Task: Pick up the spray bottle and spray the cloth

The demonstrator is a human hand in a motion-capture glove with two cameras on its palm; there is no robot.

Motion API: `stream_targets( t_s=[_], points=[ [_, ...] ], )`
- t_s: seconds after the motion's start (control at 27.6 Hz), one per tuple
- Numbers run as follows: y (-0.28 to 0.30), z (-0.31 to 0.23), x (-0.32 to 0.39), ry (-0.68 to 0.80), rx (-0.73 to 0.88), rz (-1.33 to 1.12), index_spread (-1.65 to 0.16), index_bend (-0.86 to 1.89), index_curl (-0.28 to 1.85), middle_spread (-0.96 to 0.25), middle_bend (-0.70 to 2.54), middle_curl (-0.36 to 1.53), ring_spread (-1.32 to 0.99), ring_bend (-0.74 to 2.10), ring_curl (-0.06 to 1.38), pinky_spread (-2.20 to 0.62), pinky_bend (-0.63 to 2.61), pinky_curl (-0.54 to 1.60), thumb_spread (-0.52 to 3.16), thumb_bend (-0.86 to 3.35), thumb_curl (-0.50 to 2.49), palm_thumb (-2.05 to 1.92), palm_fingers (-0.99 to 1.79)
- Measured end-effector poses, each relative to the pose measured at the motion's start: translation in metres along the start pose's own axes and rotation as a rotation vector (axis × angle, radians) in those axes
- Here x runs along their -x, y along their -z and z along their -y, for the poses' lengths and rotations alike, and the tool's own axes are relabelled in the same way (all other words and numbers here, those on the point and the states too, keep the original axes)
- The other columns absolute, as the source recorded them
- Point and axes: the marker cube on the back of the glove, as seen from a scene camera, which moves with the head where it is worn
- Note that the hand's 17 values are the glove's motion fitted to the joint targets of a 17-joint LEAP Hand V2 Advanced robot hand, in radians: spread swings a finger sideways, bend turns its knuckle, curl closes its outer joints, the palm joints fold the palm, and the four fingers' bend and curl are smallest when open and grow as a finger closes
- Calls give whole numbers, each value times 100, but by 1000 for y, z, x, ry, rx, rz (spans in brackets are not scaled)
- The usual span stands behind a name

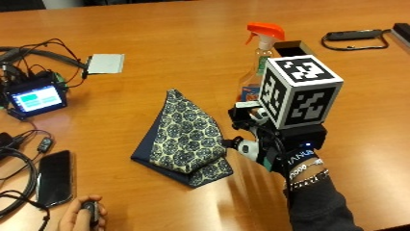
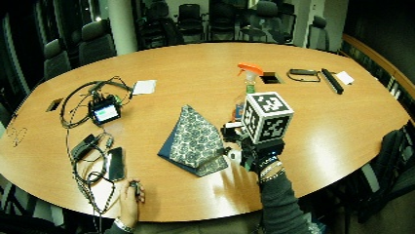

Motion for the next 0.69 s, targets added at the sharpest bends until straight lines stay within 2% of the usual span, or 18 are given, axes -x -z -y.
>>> stream_targets(
  t_s=[0.36, 0.69],
  points=[
    [11, 27, -21, -104, -101, -82, -44, 18, 29, -4, 19, 28, -2, 24, 22, 27, 26, 26, 115, 5, 20, 47, 57],
    [32, 69, -52, -243, -221, -128, -39, 15, 29, -7, 15, 27, -7, 39, 29, 23, 29, 30, 118, 3, 22, 53, 74]
  ],
)
